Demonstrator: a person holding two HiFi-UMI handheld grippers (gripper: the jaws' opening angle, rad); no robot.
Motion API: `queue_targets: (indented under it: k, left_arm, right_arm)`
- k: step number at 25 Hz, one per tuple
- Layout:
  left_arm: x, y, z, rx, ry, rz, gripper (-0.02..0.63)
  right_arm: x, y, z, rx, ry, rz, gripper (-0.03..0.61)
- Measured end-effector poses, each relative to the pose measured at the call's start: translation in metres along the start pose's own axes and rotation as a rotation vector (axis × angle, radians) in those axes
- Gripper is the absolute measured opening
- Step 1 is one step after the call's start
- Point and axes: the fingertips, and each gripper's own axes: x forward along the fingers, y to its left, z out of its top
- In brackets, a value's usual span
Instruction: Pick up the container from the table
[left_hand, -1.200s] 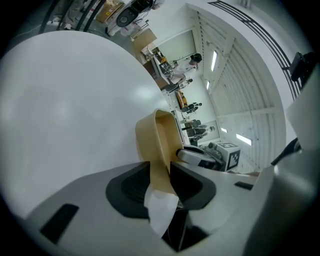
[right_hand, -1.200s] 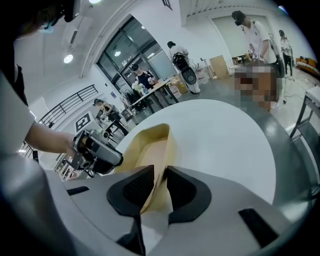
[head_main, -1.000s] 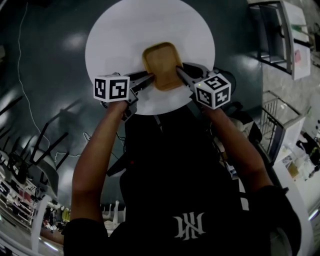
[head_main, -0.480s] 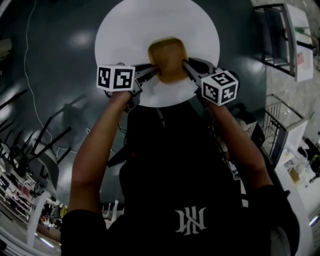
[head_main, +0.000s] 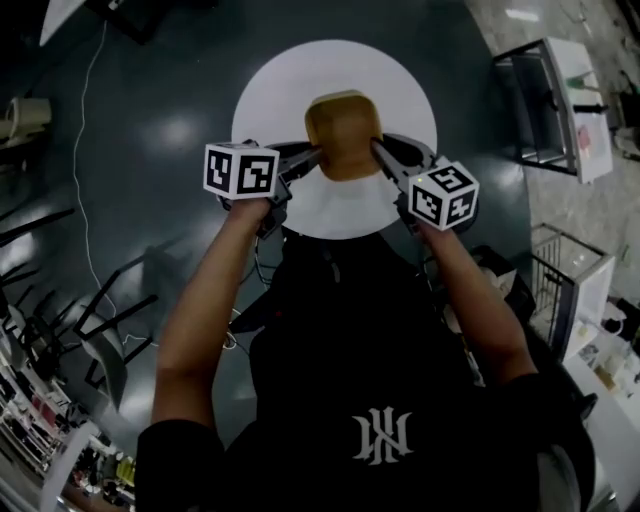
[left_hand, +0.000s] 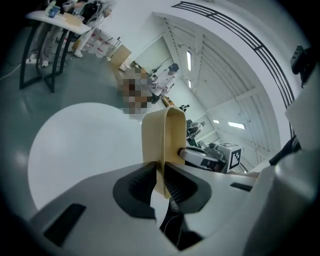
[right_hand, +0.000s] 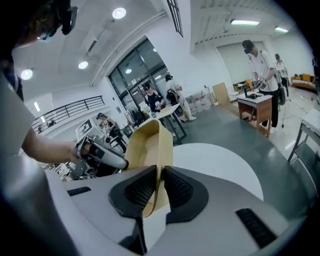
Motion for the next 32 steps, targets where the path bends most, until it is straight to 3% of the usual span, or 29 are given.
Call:
queue_targets:
  k: [7,16,24,32]
  left_arm:
    - [-0.061,-0.035,0.056,0.18,-0.123,0.002,0.049]
    - [-0.167,-0.094,0.11,0.414,-0.294,0.004,0.044]
    - [-0.245,-0.165,0.125,0.603,-0.447,-0.033,0.041]
    - [-0.294,-0.238,0.112,0.786,-0.583,-0.054,0.038]
  right_arm:
    - [-0.01,0.048,0.083,-0.136,-0.153,-0.019,0.071]
    - [-0.032,0.144,0.181,-0.316,-0.361,-0.032,0.071]
    - [-0.082,0.229,0.233,-0.451,-0.561,-0.049,0.071]
    - [-0.144,0.294,0.251,-0.542,-0.725,-0.084,0.069]
